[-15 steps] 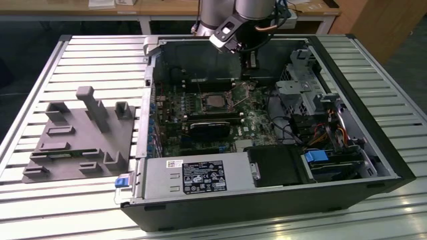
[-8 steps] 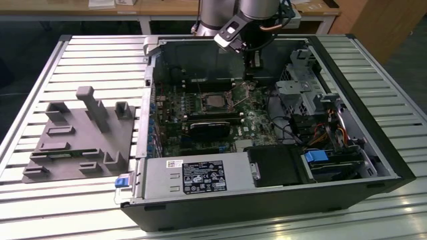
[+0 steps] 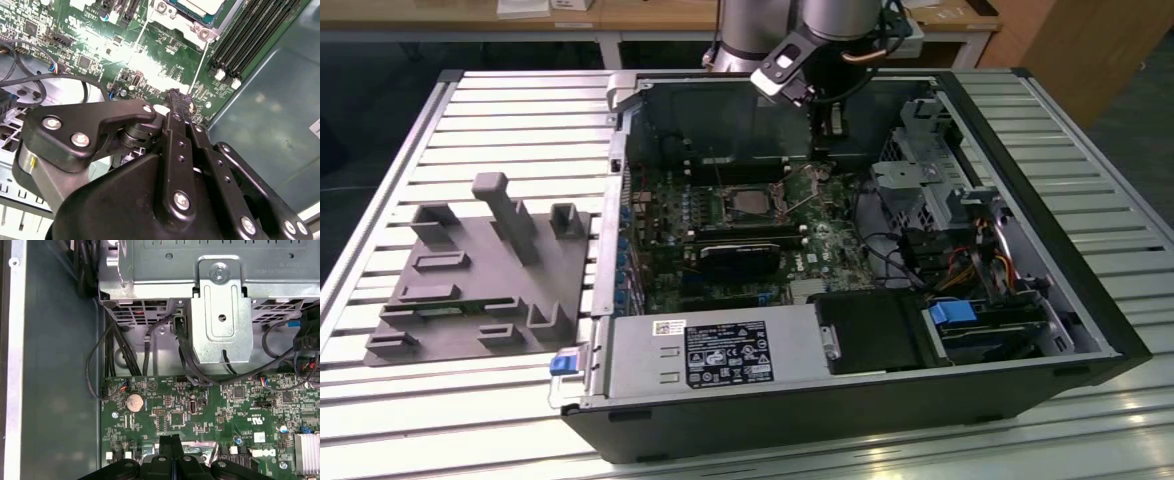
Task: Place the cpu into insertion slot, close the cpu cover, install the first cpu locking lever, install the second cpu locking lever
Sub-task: 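Close the cpu cover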
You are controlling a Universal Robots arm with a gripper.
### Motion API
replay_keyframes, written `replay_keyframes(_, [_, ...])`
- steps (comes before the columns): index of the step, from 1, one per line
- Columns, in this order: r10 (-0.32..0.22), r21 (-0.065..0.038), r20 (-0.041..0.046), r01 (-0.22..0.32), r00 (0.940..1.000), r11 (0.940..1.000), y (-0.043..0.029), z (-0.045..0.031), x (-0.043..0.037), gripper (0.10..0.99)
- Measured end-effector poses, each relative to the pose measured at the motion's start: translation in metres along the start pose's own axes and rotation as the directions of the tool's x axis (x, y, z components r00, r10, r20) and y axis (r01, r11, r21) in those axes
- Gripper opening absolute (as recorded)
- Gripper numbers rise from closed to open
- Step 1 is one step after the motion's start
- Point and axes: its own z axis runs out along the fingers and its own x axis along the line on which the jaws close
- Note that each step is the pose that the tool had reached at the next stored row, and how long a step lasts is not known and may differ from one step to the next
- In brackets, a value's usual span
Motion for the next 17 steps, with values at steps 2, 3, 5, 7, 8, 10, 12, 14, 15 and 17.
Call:
replay_keyframes(2, [0.0, 0.0, 0.0003, 0.0, 1.0, 1.0, 0.0018, 0.0006, 0.0001, 0.102])
replay_keyframes(3, [0.0, 0.0, 0.0007, 0.0, 1.0, 1.0, 0.0027, 0.0009, 0.0002, 0.102])
replay_keyframes(5, [0.0, 0.0, 0.0023, 0.0, 1.0, 1.0, 0.0048, 0.0016, 0.0002, 0.102])
replay_keyframes(7, [0.0, 0.0, 0.0046, 0.0, 1.0, 1.0, 0.0062, 0.0023, 0.0003, 0.102])
replay_keyframes(8, [0.0, 0.0, 0.0059, 0.0, 1.0, 1.0, 0.0069, 0.0027, 0.0003, 0.102])
replay_keyframes(10, [-0.001, 0.0, 0.008, 0.001, 1.0, 1.0, 0.0078, 0.0042, 0.0004, 0.102])
replay_keyframes(12, [-0.001, 0.0, 0.0101, 0.001, 0.9999, 1.0, 0.0084, 0.0061, 0.0004, 0.102])
replay_keyframes(14, [-0.001, -0.001, 0.0124, 0.001, 0.9999, 1.0, 0.0089, 0.0079, 0.0005, 0.102])
replay_keyframes(15, [-0.001, -0.001, 0.0133, 0.001, 0.9999, 1.0, 0.0092, 0.0088, 0.0005, 0.102])
replay_keyframes(17, [-0.001, -0.001, 0.0153, 0.001, 0.9999, 1.0, 0.0102, 0.0104, 0.0006, 0.102])
